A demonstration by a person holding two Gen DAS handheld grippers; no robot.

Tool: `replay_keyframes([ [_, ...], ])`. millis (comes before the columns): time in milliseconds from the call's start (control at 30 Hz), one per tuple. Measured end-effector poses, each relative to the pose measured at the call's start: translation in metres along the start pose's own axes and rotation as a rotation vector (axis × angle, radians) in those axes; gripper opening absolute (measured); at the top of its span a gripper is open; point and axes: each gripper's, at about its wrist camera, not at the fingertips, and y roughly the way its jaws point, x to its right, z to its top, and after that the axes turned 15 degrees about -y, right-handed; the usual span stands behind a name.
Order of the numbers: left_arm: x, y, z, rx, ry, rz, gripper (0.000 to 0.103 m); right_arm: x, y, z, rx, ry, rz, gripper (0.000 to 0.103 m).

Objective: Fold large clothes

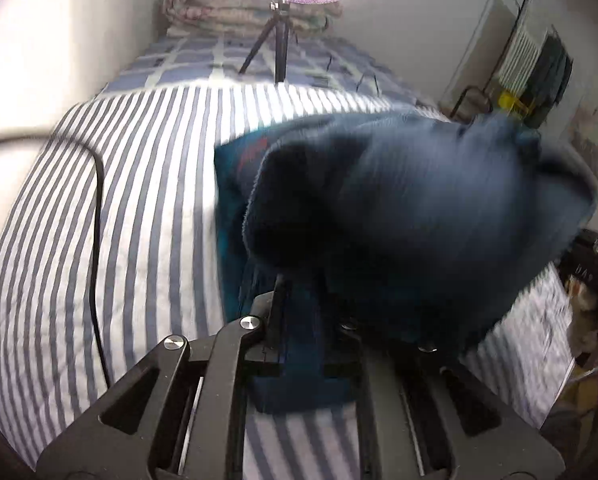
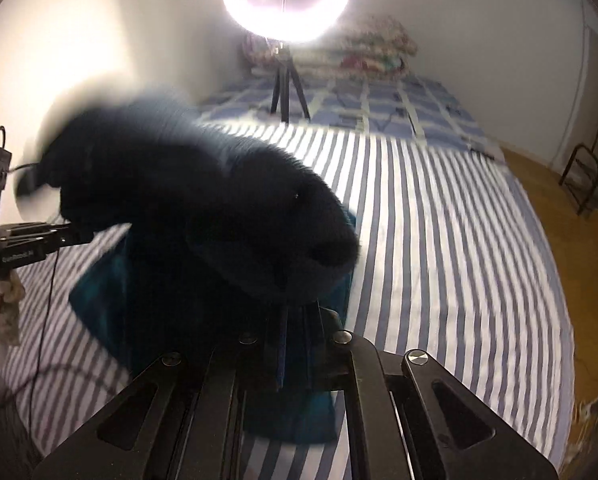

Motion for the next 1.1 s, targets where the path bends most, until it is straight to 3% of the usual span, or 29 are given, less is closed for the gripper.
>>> replay_keyframes([
  [100,-0.005,-0.012,-0.022,-0.012,0.037,0.037,0.031,-0.006,-0.013,-0.017,-0.020,-0.002,-0.009,0.006],
  [233,-0.020,-0.044,-0.037,0.001,-0.010,0.021,0.031,-0.003,-0.049,-0.037,-0.010,0.016,-0.023,0.007],
  [367,-0.032,-0.093,-0.035,0.028,-0.100,-0.068,0.032,-0.012,-0.105,-0.044,0.052,0.009,-0.040,0.008],
  [400,-0.032,-0.108,-0.033,0.043,-0.114,-0.090,0.034,-0.015,-0.122,-0.043,0.074,0.003,-0.041,0.013],
  [500,-0.024,-0.153,-0.029,0.084,-0.140,-0.150,0.042,-0.024,-0.170,-0.037,0.160,-0.014,-0.055,0.041],
  [633,-0.009,-0.212,-0.026,0.119,-0.146,-0.229,0.042,-0.034,-0.223,-0.023,0.244,-0.058,-0.067,0.041],
  [900,0.037,-0.343,-0.015,0.244,-0.041,-0.290,0.042,-0.049,-0.336,0.005,0.383,-0.155,-0.128,0.043],
  [1033,0.052,-0.396,-0.005,0.282,-0.036,-0.363,0.056,-0.047,-0.377,0.018,0.446,-0.152,-0.136,0.052],
  [1100,0.058,-0.414,-0.003,0.299,-0.026,-0.378,0.056,-0.048,-0.393,0.025,0.474,-0.158,-0.142,0.052],
])
